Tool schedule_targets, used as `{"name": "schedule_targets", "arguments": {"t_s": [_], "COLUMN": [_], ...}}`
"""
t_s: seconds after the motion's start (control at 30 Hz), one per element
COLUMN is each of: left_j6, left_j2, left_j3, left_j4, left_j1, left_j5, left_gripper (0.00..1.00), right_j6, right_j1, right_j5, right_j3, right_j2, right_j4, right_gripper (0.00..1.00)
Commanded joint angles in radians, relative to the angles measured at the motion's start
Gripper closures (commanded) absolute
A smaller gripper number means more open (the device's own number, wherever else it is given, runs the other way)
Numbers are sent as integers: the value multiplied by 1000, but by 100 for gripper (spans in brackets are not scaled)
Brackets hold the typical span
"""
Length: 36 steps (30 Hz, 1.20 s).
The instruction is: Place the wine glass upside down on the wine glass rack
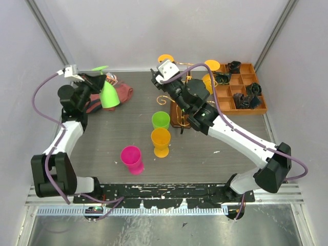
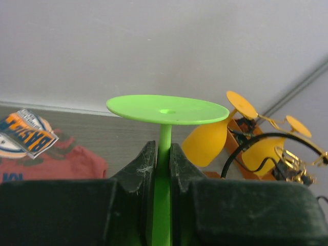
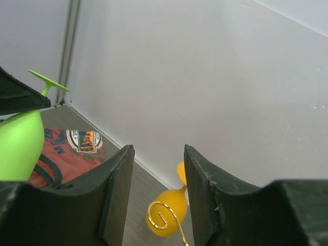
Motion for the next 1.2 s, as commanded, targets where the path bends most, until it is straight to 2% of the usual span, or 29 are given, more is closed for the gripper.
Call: {"name": "schedule_targets", "arguments": {"t_s": [0.0,0.13,0.3,0.37,0.4,0.87,1.17], "left_j6": [162,224,164,156,159,202,228], "left_j2": [60,160,295,330,342,486,546], "left_j3": [-44,-71,-54,-42,-35,63,106], "left_j4": [370,578,817,863,868,868,868], "left_j1": [-54,-115,-175,-200,-209,-355,-391], "left_j5": [157,264,371,377,381,348,344], "left_gripper": [100,100,94,98,100,100,100], "right_j6": [13,13,14,14,16,31,34], "right_j1": [-32,-55,-76,-84,-89,-130,-140], "right_j5": [-7,-14,-18,-18,-18,-12,-25], "right_j3": [-18,-33,-52,-56,-59,-91,-97], "right_j2": [-59,-71,-84,-87,-89,-108,-98], "right_j4": [0,-7,-10,-16,-18,-29,-25], "right_gripper": [50,50,50,50,50,50,49]}}
